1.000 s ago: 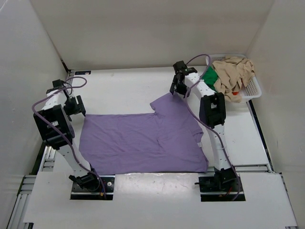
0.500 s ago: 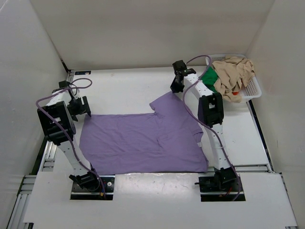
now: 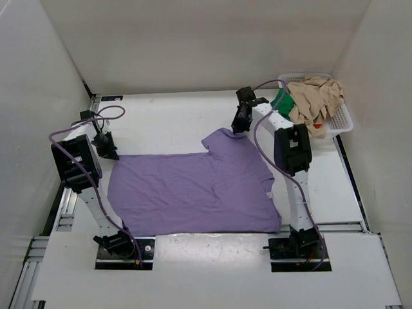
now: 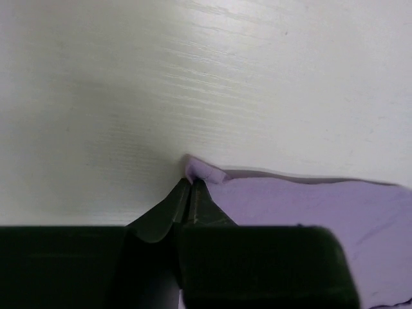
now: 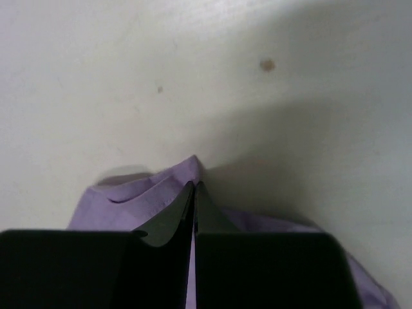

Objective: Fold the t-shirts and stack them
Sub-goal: Grap the side of the flattened tshirt furthest away from the robot with both arms

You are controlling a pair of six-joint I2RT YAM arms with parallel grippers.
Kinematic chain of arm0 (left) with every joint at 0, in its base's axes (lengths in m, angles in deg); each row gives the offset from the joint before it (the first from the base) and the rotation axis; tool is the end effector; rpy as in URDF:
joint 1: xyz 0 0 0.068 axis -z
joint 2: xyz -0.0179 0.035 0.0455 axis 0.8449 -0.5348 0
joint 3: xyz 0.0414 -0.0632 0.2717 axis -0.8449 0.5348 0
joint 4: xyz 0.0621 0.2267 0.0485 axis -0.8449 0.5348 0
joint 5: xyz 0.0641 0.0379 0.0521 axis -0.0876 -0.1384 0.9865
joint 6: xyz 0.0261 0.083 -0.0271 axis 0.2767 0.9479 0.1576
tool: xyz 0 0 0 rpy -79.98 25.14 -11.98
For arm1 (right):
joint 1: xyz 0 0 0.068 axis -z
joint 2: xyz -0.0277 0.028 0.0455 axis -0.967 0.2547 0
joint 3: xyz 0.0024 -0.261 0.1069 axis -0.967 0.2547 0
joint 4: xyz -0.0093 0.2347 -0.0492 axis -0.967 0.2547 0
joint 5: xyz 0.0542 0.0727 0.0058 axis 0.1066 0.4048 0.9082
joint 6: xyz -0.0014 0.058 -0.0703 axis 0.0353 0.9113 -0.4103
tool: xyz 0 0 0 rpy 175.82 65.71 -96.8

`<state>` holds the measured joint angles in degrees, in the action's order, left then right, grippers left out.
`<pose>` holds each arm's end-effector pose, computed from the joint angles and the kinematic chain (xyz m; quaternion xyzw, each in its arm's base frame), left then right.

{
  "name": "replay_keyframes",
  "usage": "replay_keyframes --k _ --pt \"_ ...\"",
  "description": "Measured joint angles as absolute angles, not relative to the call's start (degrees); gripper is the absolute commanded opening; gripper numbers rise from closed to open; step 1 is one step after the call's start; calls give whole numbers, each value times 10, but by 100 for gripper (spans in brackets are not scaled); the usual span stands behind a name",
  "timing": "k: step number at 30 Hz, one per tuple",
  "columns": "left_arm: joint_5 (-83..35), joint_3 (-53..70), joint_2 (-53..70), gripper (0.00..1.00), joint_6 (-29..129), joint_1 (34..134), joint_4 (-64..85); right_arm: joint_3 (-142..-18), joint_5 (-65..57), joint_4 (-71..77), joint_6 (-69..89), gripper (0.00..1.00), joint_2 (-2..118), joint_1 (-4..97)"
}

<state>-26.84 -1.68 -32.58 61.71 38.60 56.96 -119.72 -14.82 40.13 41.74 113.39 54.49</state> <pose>0.3724 0.1122 0.1345 -0.1563 0.9780 -0.0775 0.1145 0.4953 0.1825 0.1454 0.1556 0.9495 0.1089 0.2498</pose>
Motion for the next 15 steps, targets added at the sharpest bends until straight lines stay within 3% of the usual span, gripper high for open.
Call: replay_keyframes --k 4,10,11,15 --pt "-271 -15 -325 10 619 386 568 -1131 -126 397 398 0 1073 544" --pt "-256 14 -292 10 619 388 565 -971 -101 377 375 0 888 541" --pt "-250 29 -249 10 619 388 572 -908 -97 385 373 0 798 540" --pt "-210 103 -141 10 618 414 552 -755 -106 338 373 0 668 538"
